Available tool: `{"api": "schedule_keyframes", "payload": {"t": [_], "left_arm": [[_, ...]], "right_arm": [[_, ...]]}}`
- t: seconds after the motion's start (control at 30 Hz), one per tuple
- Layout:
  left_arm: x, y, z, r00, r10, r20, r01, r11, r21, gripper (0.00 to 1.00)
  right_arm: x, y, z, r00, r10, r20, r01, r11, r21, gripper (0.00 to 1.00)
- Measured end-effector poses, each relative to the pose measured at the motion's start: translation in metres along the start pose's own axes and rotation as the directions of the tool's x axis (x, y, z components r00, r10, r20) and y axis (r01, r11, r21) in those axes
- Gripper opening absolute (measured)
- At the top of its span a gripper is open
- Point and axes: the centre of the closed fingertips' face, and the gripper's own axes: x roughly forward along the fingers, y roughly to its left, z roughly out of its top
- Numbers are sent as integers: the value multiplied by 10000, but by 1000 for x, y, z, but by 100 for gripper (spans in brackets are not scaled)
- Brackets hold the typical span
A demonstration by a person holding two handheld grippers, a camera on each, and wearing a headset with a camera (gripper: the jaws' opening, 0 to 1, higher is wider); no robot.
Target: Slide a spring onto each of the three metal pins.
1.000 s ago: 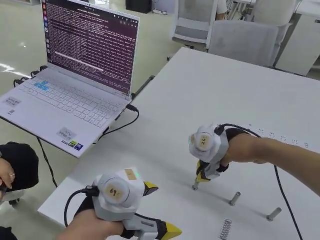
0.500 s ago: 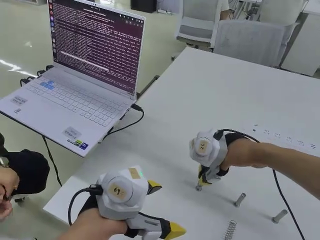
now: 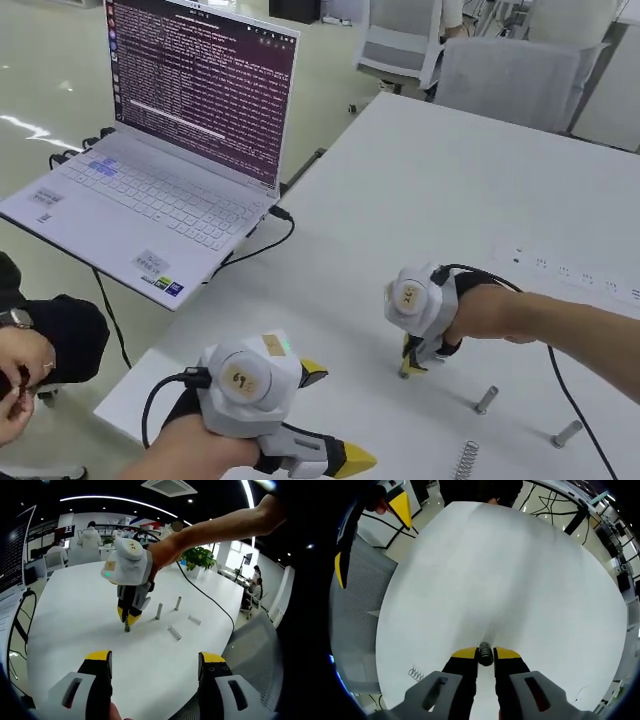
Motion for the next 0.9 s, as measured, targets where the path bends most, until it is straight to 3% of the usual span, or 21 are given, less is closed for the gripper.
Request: {"api": "schedule_keyframes", "payload": {"t": [0.2, 0.43, 0.67, 0.9], "left_arm": [[-1, 0, -1, 10000, 27, -17, -27, 10000, 15, 65], [-2, -1, -1, 10000, 23, -38, -23, 10000, 38, 66], [-1, -3, 1, 10000, 17, 3, -17, 10000, 66, 66], [-1, -5, 2, 10000, -34, -21, 34, 9999, 125, 66]], "right_arm": [[1, 2, 1, 9999, 78, 101, -79, 9998, 178, 11], [-3, 2, -2, 9999, -102, -23, 102, 9999, 57, 21], [-18, 1, -5, 9993, -376, 38, 376, 9992, 105, 27], [-37, -3, -9, 9950, -970, 253, 961, 9948, 337, 36]]}}
